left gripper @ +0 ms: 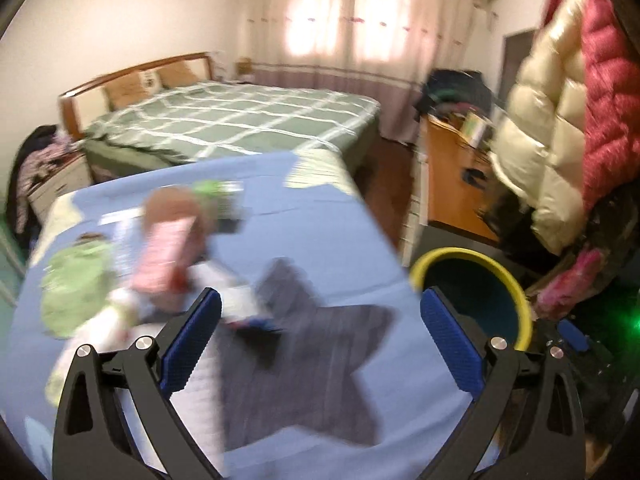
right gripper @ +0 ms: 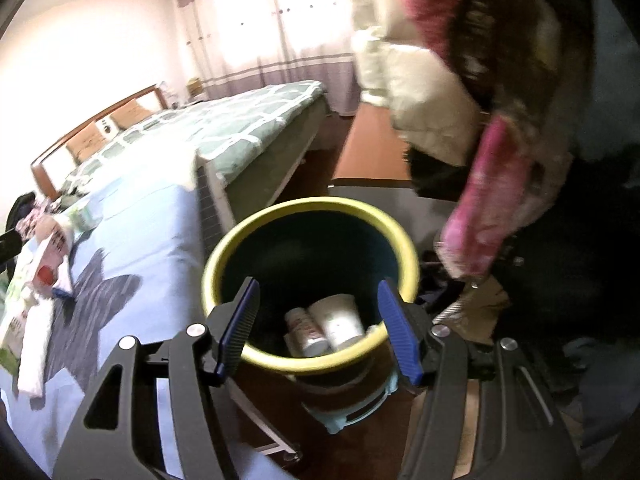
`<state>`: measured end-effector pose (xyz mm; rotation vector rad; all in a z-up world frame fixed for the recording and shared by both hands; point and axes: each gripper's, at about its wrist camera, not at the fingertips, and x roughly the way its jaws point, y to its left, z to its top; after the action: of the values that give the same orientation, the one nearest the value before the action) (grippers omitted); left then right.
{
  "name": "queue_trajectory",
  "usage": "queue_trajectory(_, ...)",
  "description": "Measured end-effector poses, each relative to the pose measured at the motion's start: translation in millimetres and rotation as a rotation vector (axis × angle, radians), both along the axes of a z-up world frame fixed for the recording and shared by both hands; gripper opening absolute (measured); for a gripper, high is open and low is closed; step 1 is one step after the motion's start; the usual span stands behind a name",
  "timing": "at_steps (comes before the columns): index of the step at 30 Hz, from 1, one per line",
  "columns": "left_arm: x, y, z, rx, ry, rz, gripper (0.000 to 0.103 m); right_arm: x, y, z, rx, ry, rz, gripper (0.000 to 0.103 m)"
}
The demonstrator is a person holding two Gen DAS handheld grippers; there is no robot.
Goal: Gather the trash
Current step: 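Move both grippers back over the table toward the remaining items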
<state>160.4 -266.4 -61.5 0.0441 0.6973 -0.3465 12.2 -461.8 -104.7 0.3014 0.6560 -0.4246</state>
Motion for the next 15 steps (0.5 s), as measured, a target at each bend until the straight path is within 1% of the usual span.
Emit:
queue_trajectory(4, -2.6, 63.2, -0.1, -0.004, -0.008, 0.103, 0.098, 17.4, 33.5, 2.4, -0.010, 0.015, 0.083, 0.059)
queue_trajectory(7, -4.4, 116.9, -1.0, -0.016, -0.022, 0.202, 0.098, 31.9, 65.8, 5.3, -0.024, 0.029, 0.154, 0.059)
queue_trajectory(15, -2.9, 224.5, -4.2, -0.018, -0.088, 0.410, 0.098, 70.6, 176.2, 13.1, -0.036, 0.041, 0.389, 0.059)
